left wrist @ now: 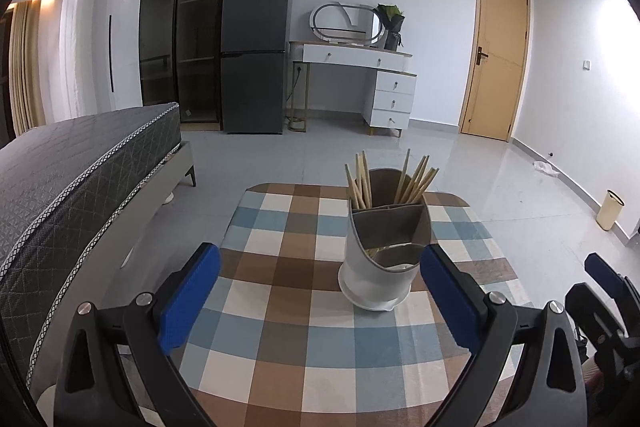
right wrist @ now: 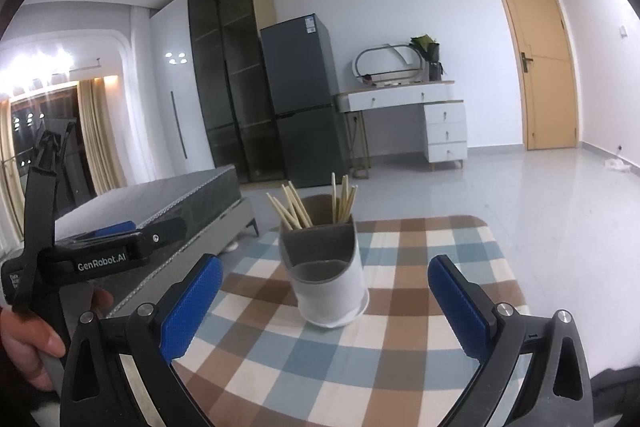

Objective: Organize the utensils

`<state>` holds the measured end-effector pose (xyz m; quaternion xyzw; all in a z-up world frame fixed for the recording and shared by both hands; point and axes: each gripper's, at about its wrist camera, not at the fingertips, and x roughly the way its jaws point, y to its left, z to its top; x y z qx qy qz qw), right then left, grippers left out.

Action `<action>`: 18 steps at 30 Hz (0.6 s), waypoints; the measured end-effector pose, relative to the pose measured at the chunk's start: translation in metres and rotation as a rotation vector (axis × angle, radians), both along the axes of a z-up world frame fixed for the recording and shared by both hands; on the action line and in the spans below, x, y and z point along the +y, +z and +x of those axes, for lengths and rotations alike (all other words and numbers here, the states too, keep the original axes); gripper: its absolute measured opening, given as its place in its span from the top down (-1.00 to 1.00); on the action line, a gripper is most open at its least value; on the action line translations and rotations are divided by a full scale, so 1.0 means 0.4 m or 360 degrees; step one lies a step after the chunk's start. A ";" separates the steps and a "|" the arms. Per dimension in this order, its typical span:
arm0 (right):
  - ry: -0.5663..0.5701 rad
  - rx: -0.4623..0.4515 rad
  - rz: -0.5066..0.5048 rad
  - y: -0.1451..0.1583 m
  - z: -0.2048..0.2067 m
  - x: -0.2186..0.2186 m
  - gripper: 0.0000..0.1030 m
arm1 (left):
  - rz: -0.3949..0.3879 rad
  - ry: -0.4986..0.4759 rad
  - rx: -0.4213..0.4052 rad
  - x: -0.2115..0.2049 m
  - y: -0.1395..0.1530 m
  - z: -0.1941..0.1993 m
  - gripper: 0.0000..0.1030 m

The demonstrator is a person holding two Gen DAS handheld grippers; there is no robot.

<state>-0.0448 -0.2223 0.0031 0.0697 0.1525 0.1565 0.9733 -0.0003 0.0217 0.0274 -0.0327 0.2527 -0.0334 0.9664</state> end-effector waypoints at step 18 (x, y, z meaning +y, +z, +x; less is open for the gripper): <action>-0.0022 0.0042 -0.0007 -0.011 0.014 0.000 -1.00 | -0.0075 0.0028 0.0140 0.028 -0.037 0.027 -0.89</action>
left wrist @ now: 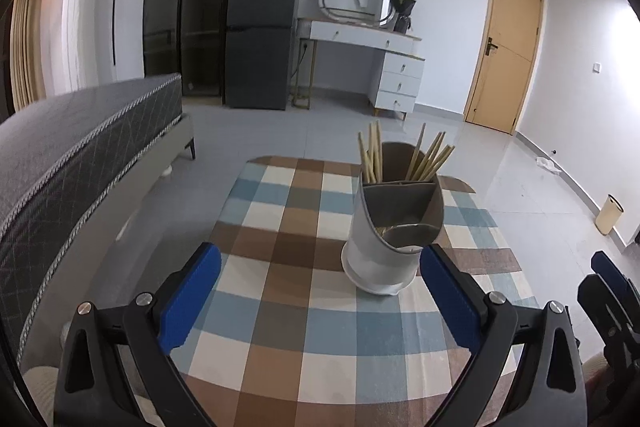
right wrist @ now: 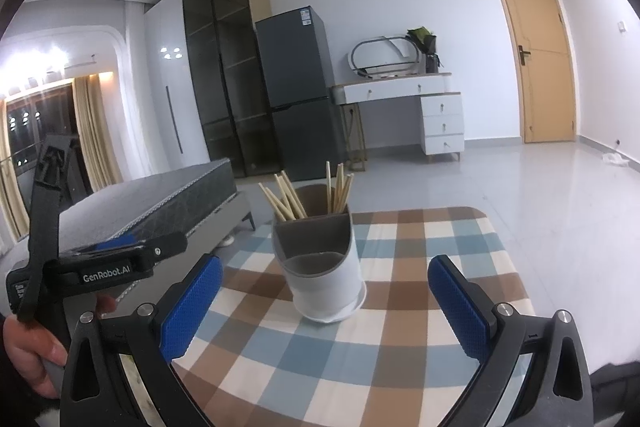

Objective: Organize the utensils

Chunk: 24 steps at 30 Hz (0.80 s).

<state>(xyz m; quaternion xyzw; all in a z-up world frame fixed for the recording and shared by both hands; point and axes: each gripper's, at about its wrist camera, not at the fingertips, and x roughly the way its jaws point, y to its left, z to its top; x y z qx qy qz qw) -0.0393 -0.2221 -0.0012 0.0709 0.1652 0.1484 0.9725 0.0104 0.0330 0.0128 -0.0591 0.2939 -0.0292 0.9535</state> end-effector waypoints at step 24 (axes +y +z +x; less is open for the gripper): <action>0.0009 0.0030 -0.0030 -0.013 0.007 0.013 -1.00 | 0.0002 -0.0013 -0.0022 -0.004 0.009 -0.007 -0.89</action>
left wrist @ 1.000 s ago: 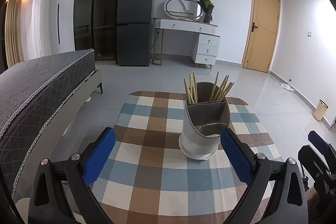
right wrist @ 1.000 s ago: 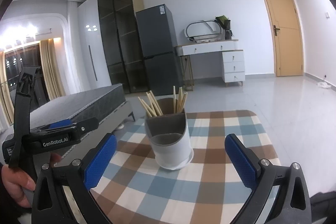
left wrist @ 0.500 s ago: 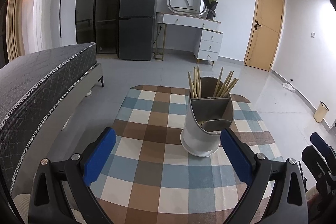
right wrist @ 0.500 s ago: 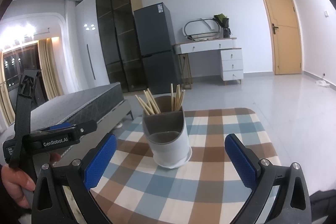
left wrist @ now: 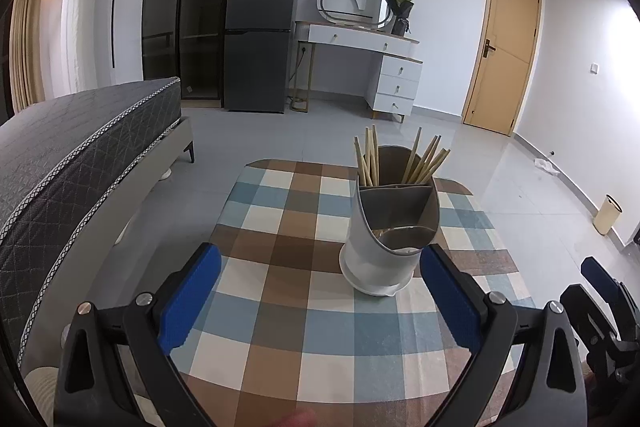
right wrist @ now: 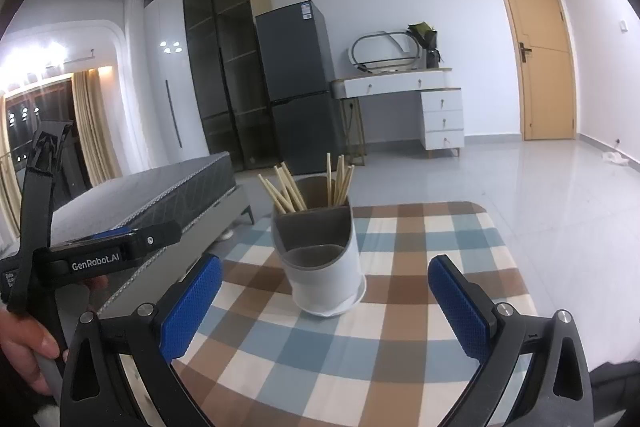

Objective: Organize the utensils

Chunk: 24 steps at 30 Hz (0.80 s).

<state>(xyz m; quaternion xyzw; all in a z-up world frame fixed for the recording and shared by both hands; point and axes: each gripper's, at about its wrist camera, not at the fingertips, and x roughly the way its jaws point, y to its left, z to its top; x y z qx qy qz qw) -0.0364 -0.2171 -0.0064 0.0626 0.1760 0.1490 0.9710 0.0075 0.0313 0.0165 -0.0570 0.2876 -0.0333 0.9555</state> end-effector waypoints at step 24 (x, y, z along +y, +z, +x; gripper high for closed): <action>0.0004 0.0022 -0.0014 -0.011 -0.002 0.009 -1.00 | -0.0021 0.0035 -0.0005 0.013 0.004 0.001 -0.89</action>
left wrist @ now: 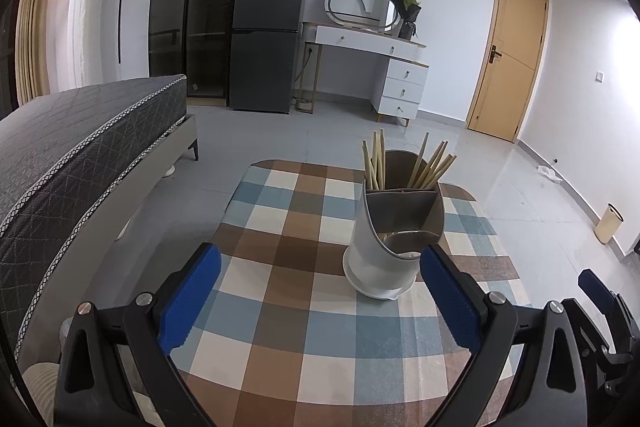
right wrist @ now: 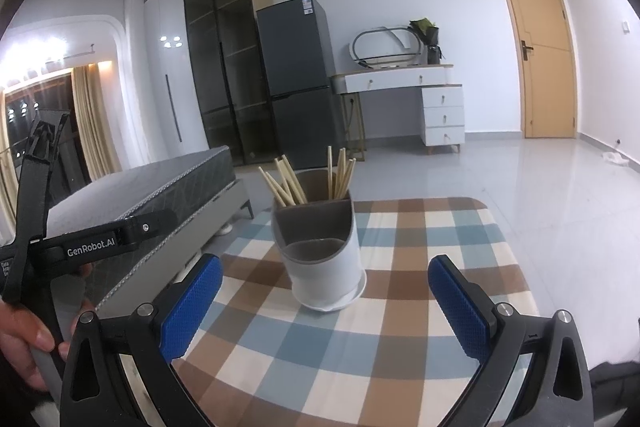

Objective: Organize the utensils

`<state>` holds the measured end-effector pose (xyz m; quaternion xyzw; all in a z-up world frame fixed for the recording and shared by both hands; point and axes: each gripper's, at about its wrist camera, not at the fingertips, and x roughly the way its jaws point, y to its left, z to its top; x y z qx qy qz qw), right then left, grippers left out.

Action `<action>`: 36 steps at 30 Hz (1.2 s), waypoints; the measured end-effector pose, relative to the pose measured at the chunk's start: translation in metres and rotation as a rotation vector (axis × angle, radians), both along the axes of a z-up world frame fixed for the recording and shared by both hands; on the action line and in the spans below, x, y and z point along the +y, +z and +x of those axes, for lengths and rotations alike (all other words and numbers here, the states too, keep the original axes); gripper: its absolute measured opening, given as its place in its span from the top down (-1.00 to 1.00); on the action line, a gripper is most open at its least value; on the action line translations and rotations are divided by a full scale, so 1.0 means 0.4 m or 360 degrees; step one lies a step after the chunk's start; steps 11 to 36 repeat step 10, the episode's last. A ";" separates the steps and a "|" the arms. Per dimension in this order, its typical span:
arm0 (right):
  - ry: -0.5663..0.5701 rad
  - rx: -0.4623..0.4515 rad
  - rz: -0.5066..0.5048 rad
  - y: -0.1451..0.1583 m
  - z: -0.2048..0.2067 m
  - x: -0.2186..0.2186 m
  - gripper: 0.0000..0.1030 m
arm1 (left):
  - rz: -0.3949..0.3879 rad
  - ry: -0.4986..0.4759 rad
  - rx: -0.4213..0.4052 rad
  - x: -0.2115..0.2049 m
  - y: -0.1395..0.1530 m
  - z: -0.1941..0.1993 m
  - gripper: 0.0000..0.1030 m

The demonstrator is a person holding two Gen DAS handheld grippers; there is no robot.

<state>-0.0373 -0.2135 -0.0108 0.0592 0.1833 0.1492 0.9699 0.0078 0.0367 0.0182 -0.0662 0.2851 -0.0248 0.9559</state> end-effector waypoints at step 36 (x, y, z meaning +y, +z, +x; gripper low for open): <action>-0.0001 0.0007 -0.0003 -0.002 0.000 0.002 -1.00 | 0.0014 -0.0006 0.0003 -0.005 -0.001 0.000 -0.89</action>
